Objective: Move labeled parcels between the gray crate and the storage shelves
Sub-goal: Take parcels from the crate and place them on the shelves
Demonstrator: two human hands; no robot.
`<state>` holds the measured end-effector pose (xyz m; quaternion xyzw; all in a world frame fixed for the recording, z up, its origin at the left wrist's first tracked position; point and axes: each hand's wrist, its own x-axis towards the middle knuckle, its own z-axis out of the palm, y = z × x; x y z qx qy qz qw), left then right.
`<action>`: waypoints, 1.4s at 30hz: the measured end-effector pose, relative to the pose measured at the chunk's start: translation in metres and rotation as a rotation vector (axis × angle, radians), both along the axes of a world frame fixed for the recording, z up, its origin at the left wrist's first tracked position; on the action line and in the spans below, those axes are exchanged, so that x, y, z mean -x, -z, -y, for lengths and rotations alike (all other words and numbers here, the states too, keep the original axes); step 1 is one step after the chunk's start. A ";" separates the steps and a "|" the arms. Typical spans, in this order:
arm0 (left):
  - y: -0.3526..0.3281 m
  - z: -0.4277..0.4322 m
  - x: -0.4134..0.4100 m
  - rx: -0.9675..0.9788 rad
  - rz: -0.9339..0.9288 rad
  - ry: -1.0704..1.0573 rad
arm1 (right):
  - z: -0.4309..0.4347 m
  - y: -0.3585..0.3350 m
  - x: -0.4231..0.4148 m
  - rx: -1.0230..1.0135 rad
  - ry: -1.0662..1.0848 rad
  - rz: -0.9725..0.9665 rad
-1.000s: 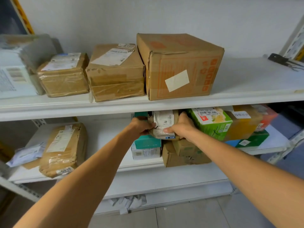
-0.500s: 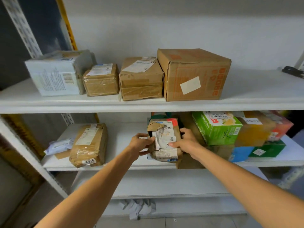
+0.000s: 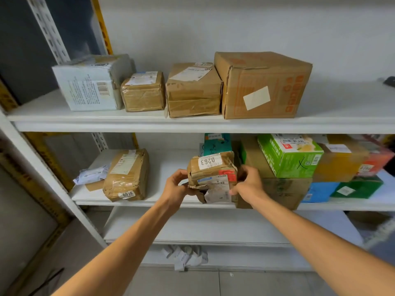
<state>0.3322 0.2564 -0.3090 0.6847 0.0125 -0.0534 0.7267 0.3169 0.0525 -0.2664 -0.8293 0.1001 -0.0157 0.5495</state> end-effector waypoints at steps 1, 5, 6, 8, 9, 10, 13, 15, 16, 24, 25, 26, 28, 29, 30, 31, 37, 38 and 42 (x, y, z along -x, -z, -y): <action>0.001 -0.002 0.001 -0.010 -0.001 0.005 | -0.001 0.000 0.001 -0.005 -0.009 -0.006; -0.005 -0.008 0.009 0.069 -0.042 0.062 | 0.002 0.002 -0.006 -0.172 0.045 -0.070; -0.008 -0.009 0.010 0.079 -0.049 0.091 | 0.004 0.004 -0.010 -0.232 0.071 -0.099; -0.012 -0.008 0.011 0.079 -0.039 0.157 | 0.006 0.011 -0.018 -0.353 0.142 -0.165; -0.014 -0.007 0.011 0.075 -0.033 0.192 | 0.006 0.014 -0.021 -0.398 0.185 -0.190; -0.016 -0.004 0.011 0.076 -0.028 0.221 | 0.006 0.017 -0.023 -0.423 0.220 -0.206; -0.020 0.003 0.012 0.109 -0.017 0.203 | 0.005 0.017 -0.024 -0.418 0.233 -0.227; -0.021 0.003 0.011 0.160 -0.035 0.118 | 0.004 0.012 -0.023 -0.410 0.226 -0.217; -0.020 0.001 0.009 0.199 -0.052 0.079 | 0.003 0.008 -0.023 -0.422 0.219 -0.195; -0.025 -0.012 0.001 0.286 -0.116 -0.036 | -0.010 -0.018 -0.017 -0.520 -0.074 0.066; -0.025 -0.014 0.001 0.300 -0.111 -0.039 | -0.011 -0.021 -0.016 -0.476 -0.126 0.080; -0.024 -0.016 0.000 0.294 -0.105 -0.035 | -0.013 -0.024 -0.014 -0.425 -0.171 0.084; -0.026 -0.017 -0.001 0.264 -0.096 -0.036 | -0.015 -0.030 -0.015 -0.367 -0.229 0.080; -0.028 -0.016 -0.001 0.242 -0.096 -0.036 | -0.015 -0.032 -0.016 -0.359 -0.234 0.078; -0.030 -0.016 -0.001 0.210 -0.097 -0.030 | -0.017 -0.033 -0.018 -0.352 -0.225 0.076; -0.032 -0.017 -0.001 0.176 -0.102 -0.022 | -0.018 -0.035 -0.019 -0.350 -0.203 0.075; -0.032 -0.039 0.001 0.091 -0.188 -0.033 | -0.035 -0.023 -0.022 -0.285 -0.176 -0.010; -0.027 -0.043 0.002 0.075 -0.203 -0.029 | -0.042 -0.018 -0.021 -0.236 -0.207 -0.033; -0.006 -0.065 0.011 0.052 -0.213 -0.138 | -0.075 0.011 -0.020 -0.066 -0.291 -0.078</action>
